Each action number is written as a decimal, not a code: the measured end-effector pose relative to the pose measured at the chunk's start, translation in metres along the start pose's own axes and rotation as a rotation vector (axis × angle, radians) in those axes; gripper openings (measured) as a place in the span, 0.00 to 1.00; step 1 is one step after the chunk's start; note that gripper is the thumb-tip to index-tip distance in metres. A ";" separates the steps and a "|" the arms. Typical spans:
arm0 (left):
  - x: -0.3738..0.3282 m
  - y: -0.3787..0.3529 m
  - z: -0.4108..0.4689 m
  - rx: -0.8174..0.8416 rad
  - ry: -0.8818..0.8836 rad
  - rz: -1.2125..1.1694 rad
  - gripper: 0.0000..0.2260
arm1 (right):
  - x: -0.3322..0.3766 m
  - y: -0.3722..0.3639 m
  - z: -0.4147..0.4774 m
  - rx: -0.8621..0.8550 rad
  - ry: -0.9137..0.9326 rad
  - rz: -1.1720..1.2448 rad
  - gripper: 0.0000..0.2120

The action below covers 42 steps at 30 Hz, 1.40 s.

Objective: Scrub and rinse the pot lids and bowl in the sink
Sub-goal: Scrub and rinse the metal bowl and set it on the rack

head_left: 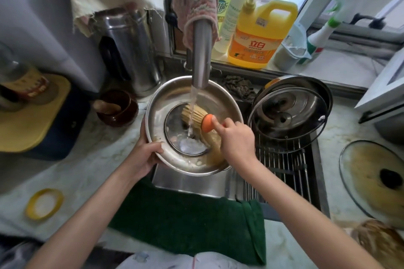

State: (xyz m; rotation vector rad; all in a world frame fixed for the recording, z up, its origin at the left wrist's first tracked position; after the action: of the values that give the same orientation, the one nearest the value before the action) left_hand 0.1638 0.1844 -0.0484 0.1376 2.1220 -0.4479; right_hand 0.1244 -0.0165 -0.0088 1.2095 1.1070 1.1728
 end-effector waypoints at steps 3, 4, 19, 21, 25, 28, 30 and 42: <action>0.001 -0.001 -0.004 0.040 -0.009 0.067 0.45 | 0.013 0.020 -0.009 -0.073 0.257 -0.033 0.30; 0.001 -0.002 -0.005 0.051 -0.009 0.085 0.45 | 0.019 0.027 -0.013 -0.052 0.394 -0.044 0.27; -0.005 -0.002 -0.008 0.034 -0.084 0.130 0.47 | -0.032 0.019 0.019 0.323 -0.075 -0.302 0.18; -0.008 -0.001 -0.008 -0.007 -0.136 0.158 0.46 | -0.025 0.011 0.008 0.523 -0.057 -0.343 0.14; -0.006 -0.002 -0.005 -0.065 -0.163 0.169 0.45 | 0.002 0.007 -0.011 0.756 0.158 -0.131 0.13; -0.001 -0.003 -0.001 -0.068 -0.154 0.143 0.45 | 0.025 0.006 -0.016 0.762 0.274 0.142 0.14; 0.003 0.000 0.002 -0.078 -0.152 0.123 0.47 | 0.032 -0.005 -0.017 0.794 0.245 0.356 0.18; 0.003 0.002 0.004 -0.108 -0.209 0.129 0.47 | -0.005 -0.011 0.018 0.514 0.277 -0.448 0.12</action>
State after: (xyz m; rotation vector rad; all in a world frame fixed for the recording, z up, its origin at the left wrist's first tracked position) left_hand 0.1657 0.1848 -0.0535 0.1577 1.9145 -0.2586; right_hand 0.1429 -0.0233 -0.0185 1.1031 1.8601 0.7395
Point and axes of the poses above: each hand's wrist, its own z-axis towards the middle knuckle, its own y-axis out of the back of the hand, x = y × z, the point moved 7 cm from there along z, towards the middle knuckle, and after that the axes turned 2 degrees about z, right-handed, at the moved point
